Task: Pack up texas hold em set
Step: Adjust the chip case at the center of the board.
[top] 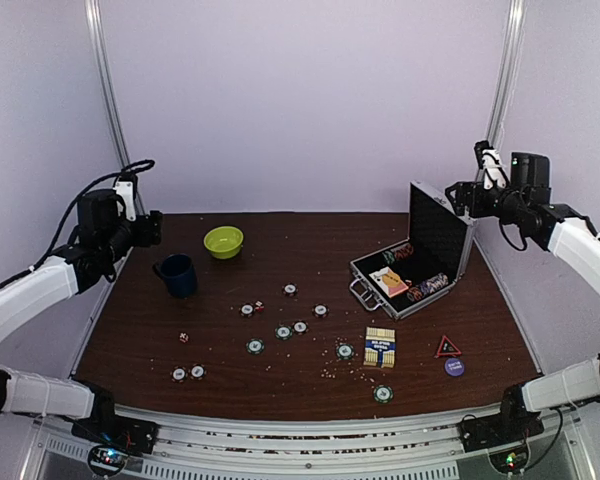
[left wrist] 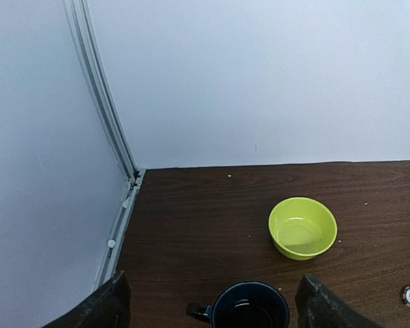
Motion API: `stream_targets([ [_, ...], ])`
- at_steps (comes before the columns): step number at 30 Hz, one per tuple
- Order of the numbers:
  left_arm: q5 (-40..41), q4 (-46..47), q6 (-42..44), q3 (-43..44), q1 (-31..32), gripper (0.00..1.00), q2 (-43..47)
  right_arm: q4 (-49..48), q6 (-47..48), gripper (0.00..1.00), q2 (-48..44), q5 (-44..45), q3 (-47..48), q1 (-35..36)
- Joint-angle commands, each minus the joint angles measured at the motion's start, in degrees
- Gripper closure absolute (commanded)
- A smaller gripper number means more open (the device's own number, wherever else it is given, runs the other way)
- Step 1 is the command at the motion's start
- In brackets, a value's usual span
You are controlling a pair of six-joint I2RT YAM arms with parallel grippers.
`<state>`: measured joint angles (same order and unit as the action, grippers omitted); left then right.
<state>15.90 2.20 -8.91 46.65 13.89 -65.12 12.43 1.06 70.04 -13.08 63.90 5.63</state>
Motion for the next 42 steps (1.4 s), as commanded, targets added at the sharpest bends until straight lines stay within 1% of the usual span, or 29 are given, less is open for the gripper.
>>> stream_targets([
  [1,-11.1,7.6,-0.4,-0.8,-3.0,0.13,0.8,3.7,4.5,0.03,0.0,-2.7,4.1,-0.6],
  [4,-15.4,8.2,-0.4,0.0,-4.2,0.15,0.0,7.2,8.1,0.04,0.7,-7.4,6.8,-0.4],
  [7,-19.9,7.4,-0.3,1.5,-4.9,0.22,-1.4,10.8,11.1,0.12,2.3,-9.4,10.2,2.1],
  [12,-26.2,6.5,0.1,3.3,-4.5,0.32,-3.7,15.2,17.5,0.27,6.4,-5.0,14.1,11.1],
  [14,-28.4,5.9,0.4,4.2,-3.8,0.35,-5.0,16.2,18.9,0.30,8.8,-4.7,14.4,14.7],
  [15,-29.4,5.6,0.7,4.6,-3.3,0.38,-5.6,16.9,19.5,0.32,10.1,-4.7,14.5,16.6],
  [17,-30.6,4.6,1.5,5.6,-1.8,0.45,-7.1,18.4,20.8,0.37,13.4,-4.3,14.4,20.3],
  [19,-31.2,3.4,2.2,6.9,0.2,0.47,-8.8,19.7,21.1,0.45,17.3,-3.8,14.8,22.9],
  [22,-31.6,2.5,2.4,8.0,2.7,0.48,-10.9,21.7,19.8,0.55,24.4,-2.8,17.0,24.7],
  [26,-32.4,1.5,1.9,9.4,5.1,0.47,-13.4,27.4,17.8,0.66,35.6,0.4,23.6,25.4],
  [29,-32.1,-0.4,2.5,10.9,6.2,0.46,-14.9,28.9,16.2,0.68,40.7,2.3,27.0,25.4],
  [34,-31.5,-1.6,3.1,11.6,6.7,0.45,-15.4,29.0,13.8,0.67,45.7,5.7,30.1,25.2],
  [39,-31.6,-1.8,2.9,11.9,6.8,0.45,-15.5,31.0,11.8,0.68,51.3,5.0,35.2,23.9],
  [42,-31.5,-2.1,3.0,12.1,7.0,0.45,-15.6,31.0,11.2,0.68,53.2,4.5,37.2,23.4],
])
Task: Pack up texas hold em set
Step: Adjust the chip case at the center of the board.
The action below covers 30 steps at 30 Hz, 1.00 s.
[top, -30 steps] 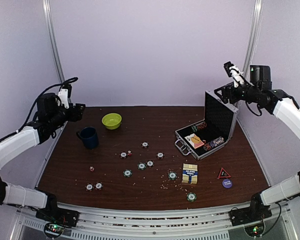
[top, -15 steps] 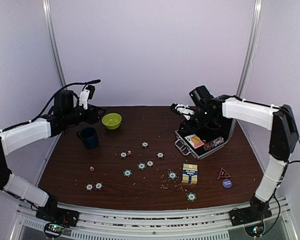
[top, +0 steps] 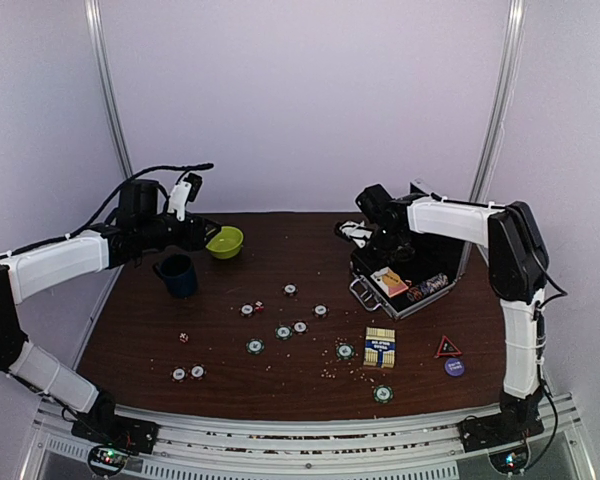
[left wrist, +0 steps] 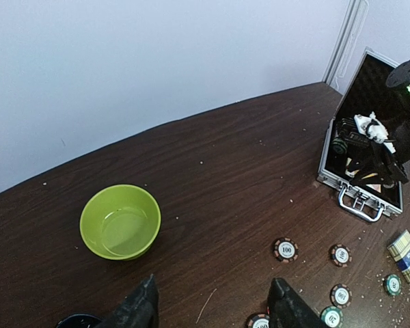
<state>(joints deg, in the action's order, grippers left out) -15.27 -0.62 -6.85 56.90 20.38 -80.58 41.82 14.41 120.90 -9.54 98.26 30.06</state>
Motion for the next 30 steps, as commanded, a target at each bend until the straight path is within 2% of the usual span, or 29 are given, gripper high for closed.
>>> stream_targets([
  [1,-0.2,0.6,1.0,1.9,0.5,0.45,-0.1,1.2,-2.5,0.68,2.7,0.9,3.1,-1.1],
  [17,1.1,-0.6,1.9,2.6,1.8,0.45,-0.6,4.5,-4.2,0.74,11.1,-3.3,12.8,-1.6],
  [30,1.3,-1.0,2.2,2.8,2.5,0.45,-0.9,5.4,-2.7,0.75,10.5,-2.1,11.0,-0.4],
])
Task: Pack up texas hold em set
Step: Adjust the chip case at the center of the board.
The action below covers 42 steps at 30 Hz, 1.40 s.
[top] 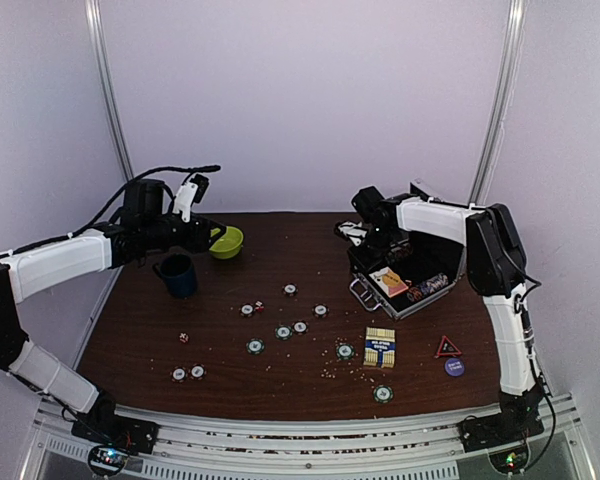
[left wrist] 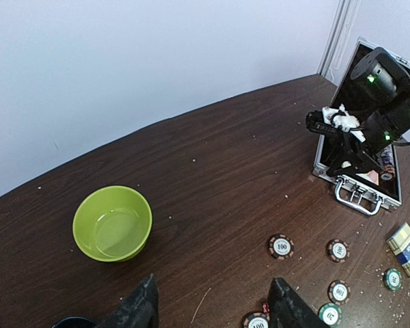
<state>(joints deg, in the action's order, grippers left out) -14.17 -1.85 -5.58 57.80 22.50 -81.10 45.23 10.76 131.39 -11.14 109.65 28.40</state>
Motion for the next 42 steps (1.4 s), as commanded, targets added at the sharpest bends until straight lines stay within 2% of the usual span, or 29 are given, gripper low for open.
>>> stream_targets([
  [1,0.3,0.1,0.9,1.9,0.3,0.45,-0.4,2.2,1.7,0.75,0.0,-0.9,-0.4,1.5],
  [11,0.8,-0.1,1.3,2.0,0.7,0.45,-0.3,4.5,6.6,0.83,0.3,-3.0,-0.3,5.4],
  [27,1.1,-0.4,1.8,2.2,1.1,0.45,-0.1,7.7,16.4,0.85,-3.1,-5.5,-5.0,11.4],
  [34,1.0,-0.5,1.8,2.2,1.3,0.45,0.0,6.8,10.8,0.68,-3.1,-1.8,-2.7,10.2],
  [42,1.2,-0.5,2.0,2.3,1.5,0.45,0.1,10.0,7.6,0.67,0.3,0.1,0.8,9.7],
])
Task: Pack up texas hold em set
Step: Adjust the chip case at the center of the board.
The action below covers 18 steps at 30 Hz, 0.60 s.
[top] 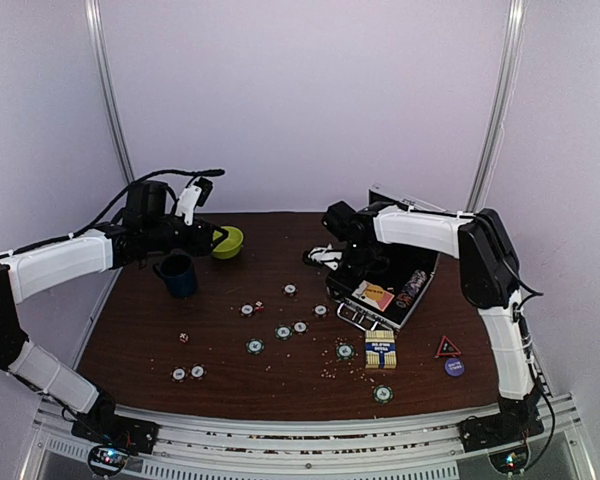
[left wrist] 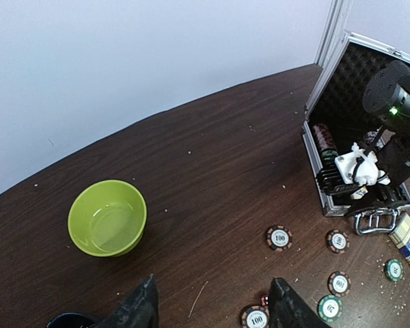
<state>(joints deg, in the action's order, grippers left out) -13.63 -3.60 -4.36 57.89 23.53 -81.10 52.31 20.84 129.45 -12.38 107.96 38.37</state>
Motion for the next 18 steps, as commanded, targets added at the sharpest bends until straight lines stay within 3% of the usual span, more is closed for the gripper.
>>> stream_targets([
  [1,0.6,1.2,0.8,2.1,0.5,0.45,0.1,3.6,-2.6,0.68,2.6,1.3,2.8,-0.2],
  [9,0.7,1.1,0.9,2.2,0.5,0.45,0.2,4.2,-0.9,0.77,3.2,1.7,1.8,-0.2],
  [18,0.9,1.0,1.1,2.2,0.6,0.45,0.2,1.3,8.7,0.90,-0.2,0.8,-0.9,0.4],
])
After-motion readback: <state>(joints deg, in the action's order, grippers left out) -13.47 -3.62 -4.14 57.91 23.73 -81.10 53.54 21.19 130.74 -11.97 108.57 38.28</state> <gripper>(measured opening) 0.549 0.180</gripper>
